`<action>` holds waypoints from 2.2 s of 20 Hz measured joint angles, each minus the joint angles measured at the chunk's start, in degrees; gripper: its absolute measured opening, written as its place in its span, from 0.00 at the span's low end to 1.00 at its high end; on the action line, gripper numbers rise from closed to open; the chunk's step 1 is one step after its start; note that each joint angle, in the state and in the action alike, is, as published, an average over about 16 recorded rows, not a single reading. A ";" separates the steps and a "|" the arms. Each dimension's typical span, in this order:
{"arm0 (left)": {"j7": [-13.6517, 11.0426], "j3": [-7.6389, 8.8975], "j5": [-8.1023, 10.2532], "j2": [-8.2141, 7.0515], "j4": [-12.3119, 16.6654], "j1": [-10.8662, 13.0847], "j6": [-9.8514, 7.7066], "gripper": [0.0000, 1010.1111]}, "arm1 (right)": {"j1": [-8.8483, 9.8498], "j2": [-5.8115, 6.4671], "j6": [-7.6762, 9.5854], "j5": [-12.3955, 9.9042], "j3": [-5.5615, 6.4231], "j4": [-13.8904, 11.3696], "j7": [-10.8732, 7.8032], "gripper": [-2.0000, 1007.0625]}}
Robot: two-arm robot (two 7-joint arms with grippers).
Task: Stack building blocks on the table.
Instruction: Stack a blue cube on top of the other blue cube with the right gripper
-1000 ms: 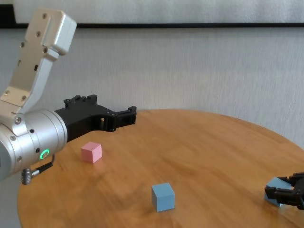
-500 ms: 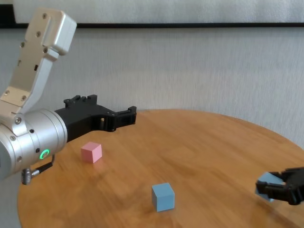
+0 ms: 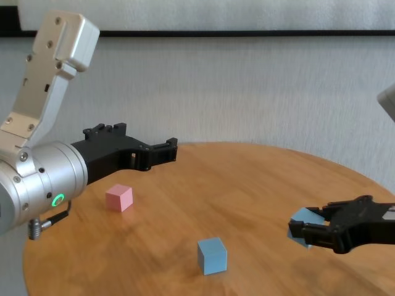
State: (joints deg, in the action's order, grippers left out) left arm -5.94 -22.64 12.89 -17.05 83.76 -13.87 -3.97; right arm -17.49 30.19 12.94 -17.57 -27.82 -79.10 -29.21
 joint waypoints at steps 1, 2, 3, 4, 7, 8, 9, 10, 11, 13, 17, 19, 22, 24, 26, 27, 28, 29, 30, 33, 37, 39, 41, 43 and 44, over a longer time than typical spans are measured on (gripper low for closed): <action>0.00 0.00 0.00 0.00 0.00 0.00 0.00 0.99 | -0.01 -0.32 0.19 0.15 -0.14 -0.37 0.14 0.36; 0.00 0.00 0.00 0.00 0.00 0.00 0.00 0.99 | -0.02 -0.66 0.41 0.31 -0.28 -0.70 0.32 0.36; 0.00 0.00 0.00 0.00 0.00 0.00 0.00 0.99 | -0.03 -1.03 0.69 0.47 -0.43 -1.03 0.54 0.36; 0.00 0.00 0.00 0.00 0.00 0.00 0.00 0.99 | -0.03 -1.42 0.99 0.63 -0.59 -1.36 0.79 0.36; 0.00 0.00 0.00 0.00 0.00 0.00 0.00 0.99 | 0.06 -2.60 2.09 1.09 -1.01 -2.27 1.73 0.36; 0.00 0.00 0.00 0.00 0.00 0.00 0.00 0.99 | 0.14 -3.03 2.57 1.25 -1.14 -2.60 2.17 0.36; 0.00 0.00 0.00 0.00 0.00 0.00 0.00 0.99 | 0.24 -3.47 3.09 1.42 -1.27 -2.93 2.65 0.36; 0.00 0.00 0.00 0.00 0.00 0.00 0.00 0.99 | 0.36 -3.91 3.64 1.61 -1.39 -3.27 3.17 0.36; 0.00 0.00 0.00 0.00 0.00 0.00 0.00 0.99 | 0.50 -4.38 4.28 1.82 -1.52 -3.66 3.74 0.36; 0.00 0.00 0.00 0.00 0.00 0.00 0.00 0.99 | 0.82 -5.28 5.61 2.30 -1.78 -4.45 4.89 0.36; 0.00 0.00 0.00 0.00 0.00 0.00 0.00 0.99 | 1.48 -6.96 8.46 3.50 -2.31 -6.19 7.05 0.36; 0.00 0.00 0.00 0.00 0.00 0.00 0.00 0.99 | 1.73 -7.71 9.78 4.13 -2.58 -7.02 7.99 0.36; 0.00 0.00 0.00 0.00 0.00 0.00 0.00 0.99 | 1.96 -8.79 11.65 5.11 -2.93 -8.06 9.39 0.36; 0.00 0.00 0.00 0.00 0.00 0.00 0.00 0.99 | 1.98 -9.53 12.88 5.83 -3.16 -8.55 10.30 0.36; 0.00 0.00 0.00 0.00 0.00 0.00 0.00 0.99 | 1.85 -10.27 14.02 6.58 -3.37 -8.83 11.10 0.36; 0.00 0.00 0.00 0.00 0.00 0.00 0.00 0.99 | 1.73 -10.66 14.51 6.94 -3.47 -8.85 11.44 0.36; 0.00 0.00 0.00 0.00 0.00 0.00 0.00 0.99 | 1.59 -11.05 14.99 7.29 -3.56 -8.83 11.78 0.36; -0.01 0.00 0.00 0.00 0.00 0.00 0.00 0.99 | 1.43 -11.45 15.43 7.62 -3.64 -8.76 12.09 0.36; -0.01 0.00 0.00 0.00 0.00 0.00 0.00 0.99 | 1.24 -11.85 15.82 7.92 -3.70 -8.59 12.36 0.36; -0.01 0.00 0.00 0.00 0.00 0.00 0.00 0.99 | 0.64 -13.07 16.84 8.75 -3.84 -7.83 13.17 0.36; -0.01 0.00 0.00 0.00 0.00 0.00 0.00 0.99 | -0.04 -14.61 18.01 9.69 -3.94 -6.64 13.97 0.36; -0.01 0.00 0.00 0.00 0.00 0.00 0.00 0.99 | -0.27 -15.26 18.47 10.05 -3.98 -6.14 14.13 0.36; -0.01 0.00 0.00 0.00 0.00 0.00 0.00 0.99 | -0.43 -15.84 18.77 10.33 -4.04 -5.72 14.14 0.36; -0.01 0.00 0.00 0.00 0.00 0.00 0.00 0.99 | -0.51 -16.33 18.95 10.59 -4.14 -5.37 14.00 0.36; -0.01 0.00 0.00 0.00 0.00 0.00 0.00 0.99 | -0.55 -16.52 18.94 10.75 -4.24 -5.22 13.87 0.36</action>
State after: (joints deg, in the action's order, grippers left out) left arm -5.95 -22.64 12.89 -17.05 83.76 -13.87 -3.97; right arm -18.04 13.67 31.88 -6.81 -32.05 -84.31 -15.34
